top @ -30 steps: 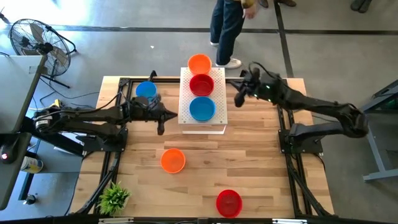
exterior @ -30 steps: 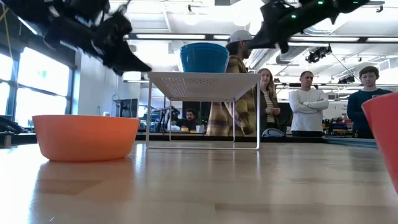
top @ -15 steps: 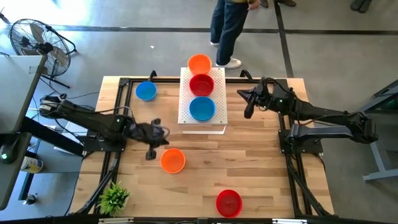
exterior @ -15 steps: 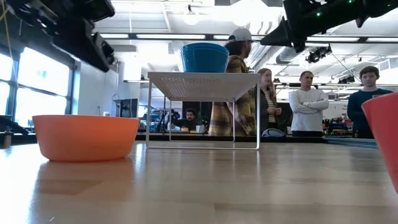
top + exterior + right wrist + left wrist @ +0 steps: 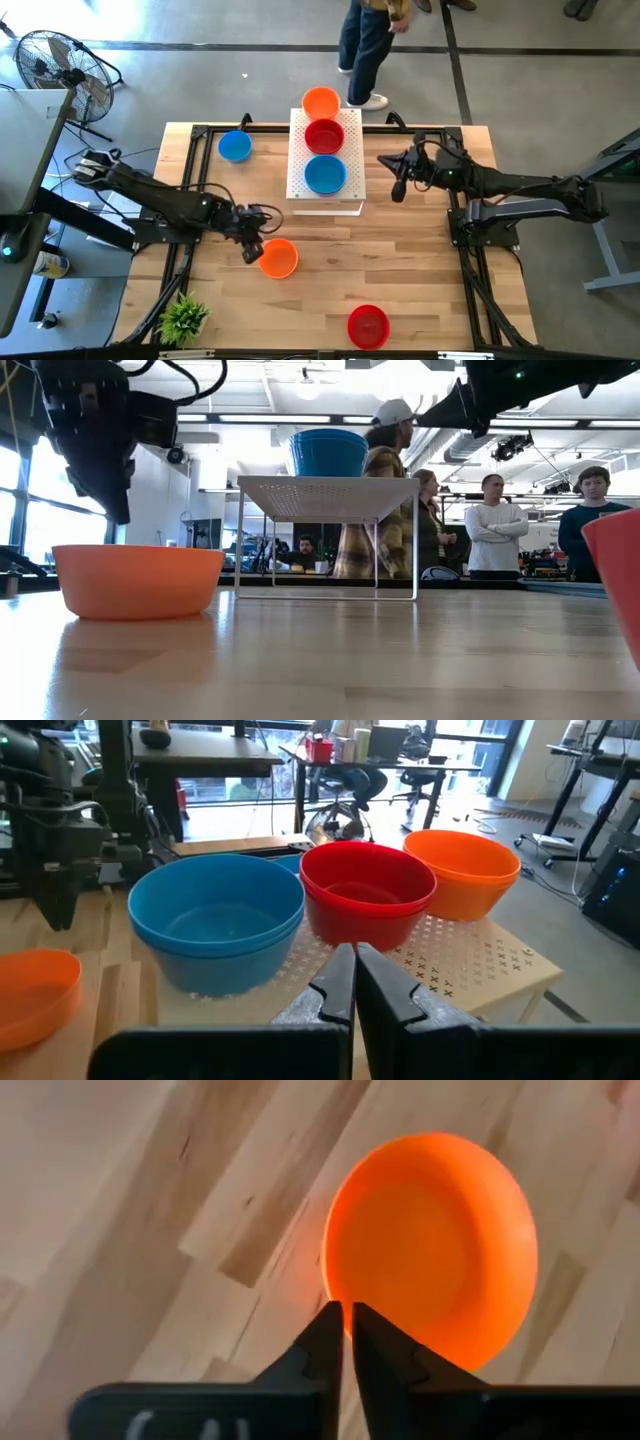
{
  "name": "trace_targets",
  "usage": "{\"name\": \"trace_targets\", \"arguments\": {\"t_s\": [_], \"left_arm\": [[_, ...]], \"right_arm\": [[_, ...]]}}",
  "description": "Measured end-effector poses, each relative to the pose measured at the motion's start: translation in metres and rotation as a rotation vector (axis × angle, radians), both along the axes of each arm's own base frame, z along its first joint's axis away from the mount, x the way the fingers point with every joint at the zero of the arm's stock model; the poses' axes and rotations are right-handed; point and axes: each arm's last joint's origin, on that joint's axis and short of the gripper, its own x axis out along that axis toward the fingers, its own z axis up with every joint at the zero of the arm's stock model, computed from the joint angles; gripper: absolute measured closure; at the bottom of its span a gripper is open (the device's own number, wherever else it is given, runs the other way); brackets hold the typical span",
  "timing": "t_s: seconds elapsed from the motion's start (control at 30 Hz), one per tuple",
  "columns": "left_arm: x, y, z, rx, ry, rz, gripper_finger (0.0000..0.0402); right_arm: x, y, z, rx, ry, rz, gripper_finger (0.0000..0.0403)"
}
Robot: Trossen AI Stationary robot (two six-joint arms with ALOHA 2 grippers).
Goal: Pick & Place Mini bowls
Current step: Stack the orange bowl on top of the other orange bowls on the shelf
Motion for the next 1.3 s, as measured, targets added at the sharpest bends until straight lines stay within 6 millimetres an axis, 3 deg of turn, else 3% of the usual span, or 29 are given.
{"name": "trace_targets", "arguments": {"t_s": [0.17,0.33,0.47,0.83,1.07,1.3], "left_arm": [[0.009,-0.004,-0.005,-0.014,-0.012,-0.050,0.0314],[0.014,-0.026,-0.007,0.081,-0.100,-0.350,0.0245],[0.012,-0.047,-0.015,0.157,-0.105,-0.540,0.0220],[0.029,-0.081,-0.019,0.357,0.046,-0.696,0.0220],[0.041,-0.088,-0.027,0.390,0.073,-0.706,0.0221],[0.041,-0.088,-0.029,0.407,0.084,-0.700,0.0278]], "right_arm": [[0.000,0.002,0.000,-0.020,0.012,0.010,0.0403],[0.000,0.002,0.000,-0.027,0.016,0.011,0.0403],[0.000,0.002,0.000,-0.040,0.024,0.014,0.0403],[0.000,0.002,-0.001,-0.042,0.028,0.015,0.0403],[0.000,0.002,-0.001,-0.049,0.036,0.017,0.0403],[0.000,0.002,-0.002,-0.052,0.047,0.018,0.0403]]}}
